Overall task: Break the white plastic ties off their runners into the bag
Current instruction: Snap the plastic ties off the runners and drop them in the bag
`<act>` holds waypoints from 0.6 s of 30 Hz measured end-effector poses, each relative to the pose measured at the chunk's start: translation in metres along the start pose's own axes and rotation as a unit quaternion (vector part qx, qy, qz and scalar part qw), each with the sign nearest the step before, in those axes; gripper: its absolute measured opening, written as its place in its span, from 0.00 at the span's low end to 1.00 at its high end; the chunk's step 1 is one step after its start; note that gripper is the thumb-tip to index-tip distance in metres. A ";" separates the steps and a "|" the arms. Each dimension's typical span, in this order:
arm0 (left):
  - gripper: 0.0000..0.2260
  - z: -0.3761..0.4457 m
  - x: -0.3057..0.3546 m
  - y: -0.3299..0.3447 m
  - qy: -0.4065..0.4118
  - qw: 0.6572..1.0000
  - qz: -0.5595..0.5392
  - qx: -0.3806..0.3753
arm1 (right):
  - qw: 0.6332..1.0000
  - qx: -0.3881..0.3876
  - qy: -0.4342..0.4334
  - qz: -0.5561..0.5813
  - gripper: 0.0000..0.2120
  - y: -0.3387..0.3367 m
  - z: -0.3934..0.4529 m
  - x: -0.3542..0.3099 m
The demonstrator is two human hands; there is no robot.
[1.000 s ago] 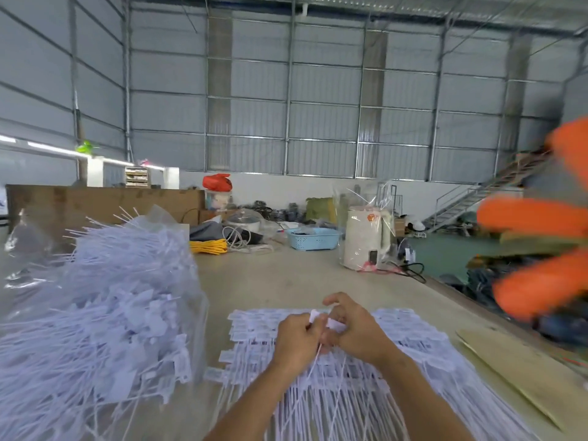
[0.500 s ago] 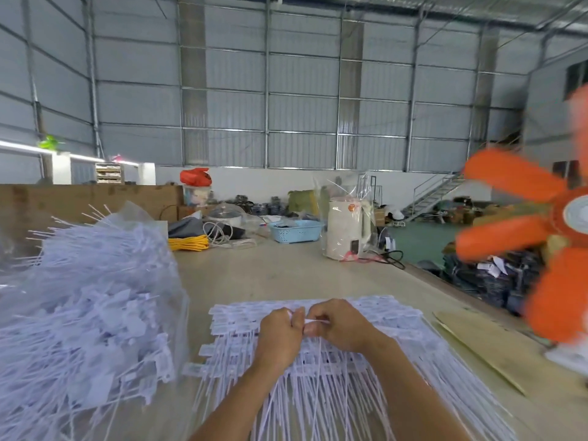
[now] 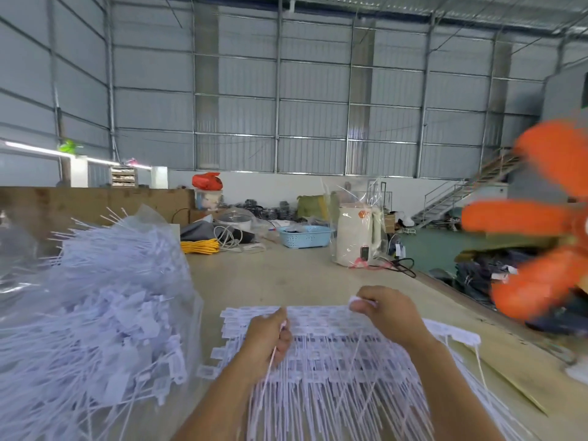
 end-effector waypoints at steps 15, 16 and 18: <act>0.25 -0.012 0.006 0.033 0.145 0.983 0.107 -0.033 | 0.975 -0.116 -0.104 0.158 0.13 0.028 -0.002 -0.075; 0.22 -0.014 0.006 0.032 0.168 0.975 0.145 -0.025 | 0.972 -0.118 -0.107 0.171 0.14 0.029 -0.003 -0.075; 0.20 -0.013 0.006 0.030 0.205 0.967 0.153 0.000 | 0.971 -0.120 -0.108 0.174 0.16 0.028 -0.003 -0.074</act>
Point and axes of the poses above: each hand's wrist, its own z-axis towards the middle knuckle, its own y-axis out of the palm, x = y × z, the point moved 3 cm from there along z, towards the middle knuckle, and after that the axes turned 2 degrees about -x, right-handed, at the moved point
